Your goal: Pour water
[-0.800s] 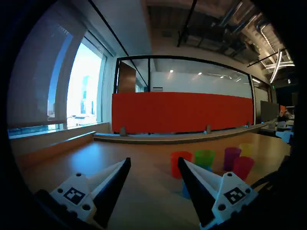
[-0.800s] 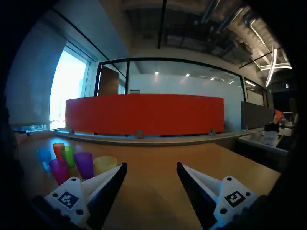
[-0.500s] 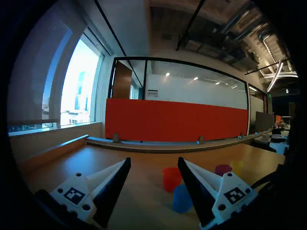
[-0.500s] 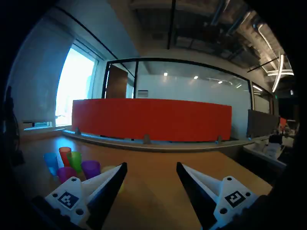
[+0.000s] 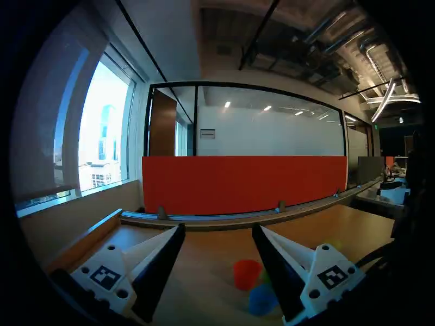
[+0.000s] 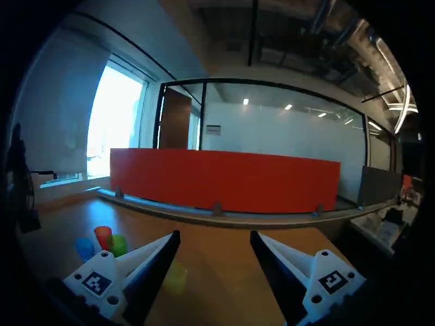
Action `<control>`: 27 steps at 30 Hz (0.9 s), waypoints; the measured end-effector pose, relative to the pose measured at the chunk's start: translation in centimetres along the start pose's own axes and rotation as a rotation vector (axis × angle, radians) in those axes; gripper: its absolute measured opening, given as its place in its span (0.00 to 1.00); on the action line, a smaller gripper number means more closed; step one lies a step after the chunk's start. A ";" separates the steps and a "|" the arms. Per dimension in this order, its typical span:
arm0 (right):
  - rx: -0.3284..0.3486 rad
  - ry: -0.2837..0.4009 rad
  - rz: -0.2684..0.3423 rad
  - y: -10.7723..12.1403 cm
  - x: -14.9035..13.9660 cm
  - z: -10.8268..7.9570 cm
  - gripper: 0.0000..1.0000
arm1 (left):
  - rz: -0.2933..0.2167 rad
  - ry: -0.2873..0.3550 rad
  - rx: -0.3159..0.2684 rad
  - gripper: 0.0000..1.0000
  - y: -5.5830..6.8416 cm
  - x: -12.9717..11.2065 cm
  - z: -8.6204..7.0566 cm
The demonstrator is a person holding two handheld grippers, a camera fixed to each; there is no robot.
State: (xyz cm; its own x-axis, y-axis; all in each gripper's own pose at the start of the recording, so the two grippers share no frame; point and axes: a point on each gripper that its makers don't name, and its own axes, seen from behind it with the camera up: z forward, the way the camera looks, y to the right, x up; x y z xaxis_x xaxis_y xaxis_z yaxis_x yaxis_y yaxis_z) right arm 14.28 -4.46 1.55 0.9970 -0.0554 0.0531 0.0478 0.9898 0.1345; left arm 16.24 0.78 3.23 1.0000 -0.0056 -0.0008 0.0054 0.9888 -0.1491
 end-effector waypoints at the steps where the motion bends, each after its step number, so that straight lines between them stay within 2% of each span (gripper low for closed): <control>1: 0.005 0.002 0.005 -0.1 0.6 0.1 1.00 | 0.003 0.002 -0.004 0.91 0.0 0.5 0.1; 6: 0.026 0.008 0.015 -0.3 3.2 0.5 0.99 | 0.016 0.014 -0.015 0.91 -0.1 3.0 0.4; 11: 0.038 0.014 0.003 -0.7 4.3 0.7 0.99 | 0.026 0.017 -0.037 0.91 0.3 4.3 0.5; 20: 0.073 0.004 0.013 -1.2 4.0 1.2 0.99 | 0.046 0.005 -0.071 0.91 0.8 4.2 1.0; 27: 0.170 0.002 0.006 -2.8 4.4 1.5 0.99 | 0.033 -0.004 -0.145 0.91 2.0 4.0 0.9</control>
State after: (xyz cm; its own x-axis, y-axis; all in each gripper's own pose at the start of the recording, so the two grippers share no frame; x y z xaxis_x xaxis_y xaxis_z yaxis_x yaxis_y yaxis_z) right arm 18.46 -7.69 2.86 0.9974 -0.0489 0.0521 0.0311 0.9536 0.2993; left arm 20.29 2.89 3.83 0.9996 0.0275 -0.0045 -0.0277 0.9565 -0.2904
